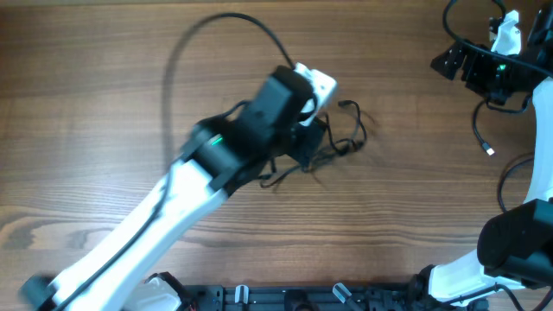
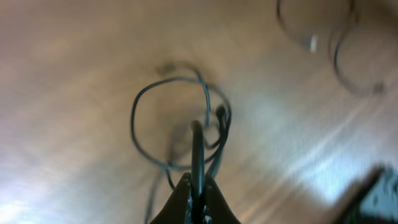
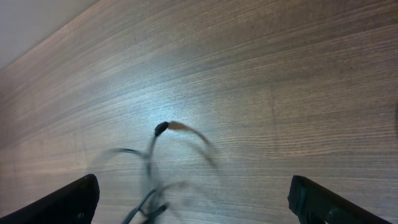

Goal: Untangle cables

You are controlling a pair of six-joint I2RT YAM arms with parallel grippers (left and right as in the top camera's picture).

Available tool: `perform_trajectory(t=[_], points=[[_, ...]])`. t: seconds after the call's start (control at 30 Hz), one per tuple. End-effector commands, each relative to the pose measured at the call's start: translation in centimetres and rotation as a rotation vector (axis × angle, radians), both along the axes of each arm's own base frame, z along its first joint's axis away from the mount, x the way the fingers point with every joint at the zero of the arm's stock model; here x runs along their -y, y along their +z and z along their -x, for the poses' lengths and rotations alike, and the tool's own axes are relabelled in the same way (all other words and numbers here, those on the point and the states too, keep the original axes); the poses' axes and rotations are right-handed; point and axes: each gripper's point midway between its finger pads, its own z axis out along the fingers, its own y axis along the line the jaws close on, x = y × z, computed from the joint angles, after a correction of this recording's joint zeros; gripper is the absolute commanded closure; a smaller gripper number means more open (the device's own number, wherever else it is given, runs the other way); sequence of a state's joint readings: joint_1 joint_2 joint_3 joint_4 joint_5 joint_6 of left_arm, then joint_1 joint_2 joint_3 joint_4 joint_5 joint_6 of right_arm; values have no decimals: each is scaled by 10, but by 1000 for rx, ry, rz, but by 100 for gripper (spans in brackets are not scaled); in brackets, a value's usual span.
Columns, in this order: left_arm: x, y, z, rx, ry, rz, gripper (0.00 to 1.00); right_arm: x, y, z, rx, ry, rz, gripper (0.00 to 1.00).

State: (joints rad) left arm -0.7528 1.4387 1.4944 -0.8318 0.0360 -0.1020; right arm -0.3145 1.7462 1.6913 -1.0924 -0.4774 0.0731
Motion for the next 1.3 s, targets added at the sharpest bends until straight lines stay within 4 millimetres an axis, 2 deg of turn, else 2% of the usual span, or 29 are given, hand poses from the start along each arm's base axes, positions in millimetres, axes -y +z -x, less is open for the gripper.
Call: perform_trajectory(t=[0.0, 0.1, 0.2, 0.3, 0.43, 0.47, 0.57, 0.8, 0.9, 1.03, 1.27], points=[[-56, 85, -7, 257, 253, 87, 96, 0, 10, -1, 31, 17, 24, 0], [-96, 134, 2, 405, 386, 148, 96, -3, 10, 0, 28, 22, 22, 1], [-124, 157, 10, 482, 474, 173, 96, -15, 11, -1, 33, 55, 8, 1], [-140, 160, 8, 478, 593, 212, 96, -54, 21, -2, 89, 201, -68, 2], [-153, 150, -9, 464, 739, 199, 96, -103, 25, 3, 101, 336, -112, 4], [-155, 145, -16, 441, 762, 212, 96, -117, 25, 6, 95, 370, -114, 4], [-147, 140, -29, 357, 686, 299, 96, -151, 24, 13, 89, 455, -118, 4], [-143, 147, -30, 131, 497, 559, 96, -216, 24, 30, 154, 702, -58, 5], [-140, 148, -25, 75, 434, 604, 96, -231, 24, 29, 181, 734, -19, 5], [-145, 142, -23, 19, 462, 626, 96, -248, 27, 32, 204, 772, -21, 5], [-145, 139, -22, 9, 465, 621, 96, -258, 12, 31, 135, 724, -59, 8]])
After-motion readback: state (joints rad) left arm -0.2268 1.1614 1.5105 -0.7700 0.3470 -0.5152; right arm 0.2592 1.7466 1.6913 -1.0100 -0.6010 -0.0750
